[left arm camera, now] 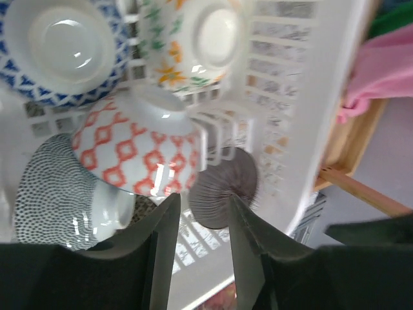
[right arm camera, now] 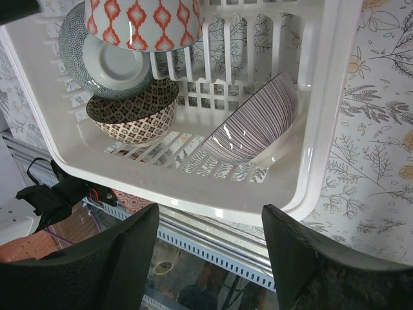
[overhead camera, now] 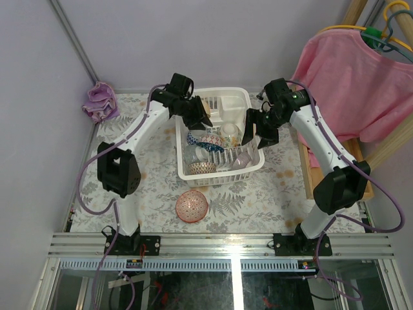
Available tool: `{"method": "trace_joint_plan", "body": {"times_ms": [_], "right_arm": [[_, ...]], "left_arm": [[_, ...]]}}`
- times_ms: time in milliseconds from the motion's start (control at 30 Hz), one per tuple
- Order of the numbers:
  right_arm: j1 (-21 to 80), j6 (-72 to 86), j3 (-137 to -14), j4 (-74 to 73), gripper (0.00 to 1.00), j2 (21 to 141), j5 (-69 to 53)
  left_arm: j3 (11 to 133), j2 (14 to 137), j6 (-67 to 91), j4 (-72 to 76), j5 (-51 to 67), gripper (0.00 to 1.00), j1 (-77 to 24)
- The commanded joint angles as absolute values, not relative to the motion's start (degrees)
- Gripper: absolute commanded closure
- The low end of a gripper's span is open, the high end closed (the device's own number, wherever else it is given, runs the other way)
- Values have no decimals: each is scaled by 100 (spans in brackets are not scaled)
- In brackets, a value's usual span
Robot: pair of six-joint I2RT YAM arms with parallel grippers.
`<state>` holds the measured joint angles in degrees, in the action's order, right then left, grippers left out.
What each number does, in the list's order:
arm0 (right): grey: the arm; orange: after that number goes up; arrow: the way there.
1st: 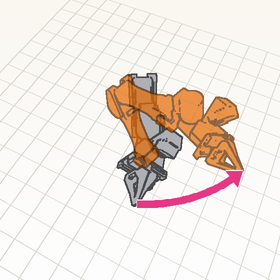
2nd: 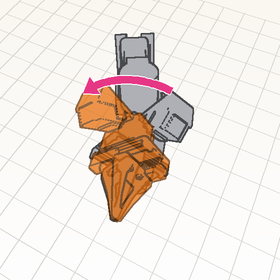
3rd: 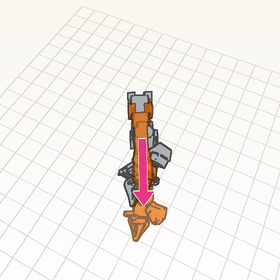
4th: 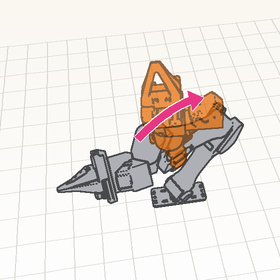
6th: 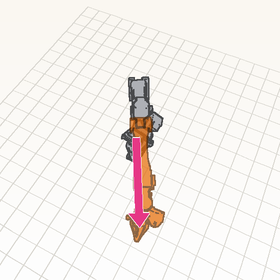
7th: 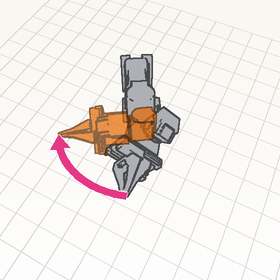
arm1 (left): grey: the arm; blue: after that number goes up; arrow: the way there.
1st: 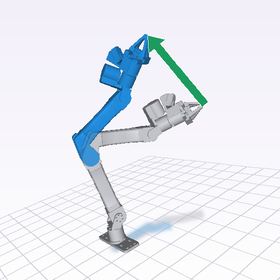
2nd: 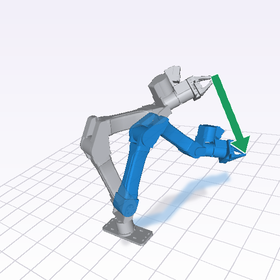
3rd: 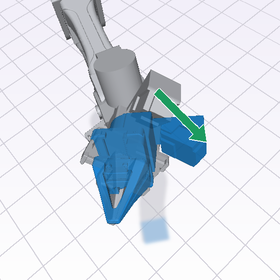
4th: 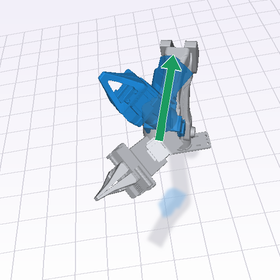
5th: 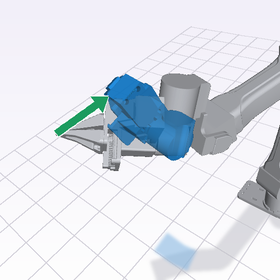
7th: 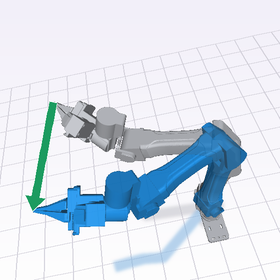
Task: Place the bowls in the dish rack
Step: Adjust the bowl in the dish rack.
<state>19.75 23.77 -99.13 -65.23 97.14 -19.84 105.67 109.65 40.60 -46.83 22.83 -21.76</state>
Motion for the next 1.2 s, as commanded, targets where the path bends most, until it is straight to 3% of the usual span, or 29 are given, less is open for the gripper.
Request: {"method": "trace_joint_plan", "body": {"times_ms": [0,433,1167], "right_arm": [[1935,2221,-9906,-6777,27,9589,-2431],[1936,2207,-9782,-6724,26,9553,-2479],[1947,2210,-9808,-6681,26,9554,-2555]], "left_arm": [[10795,11413,4266,-5652,2167,65,-2186],[11338,12278,3840,-5790,1634,64,-2328],[10242,11572,3733,-5784,2015,69,-3163]]}}
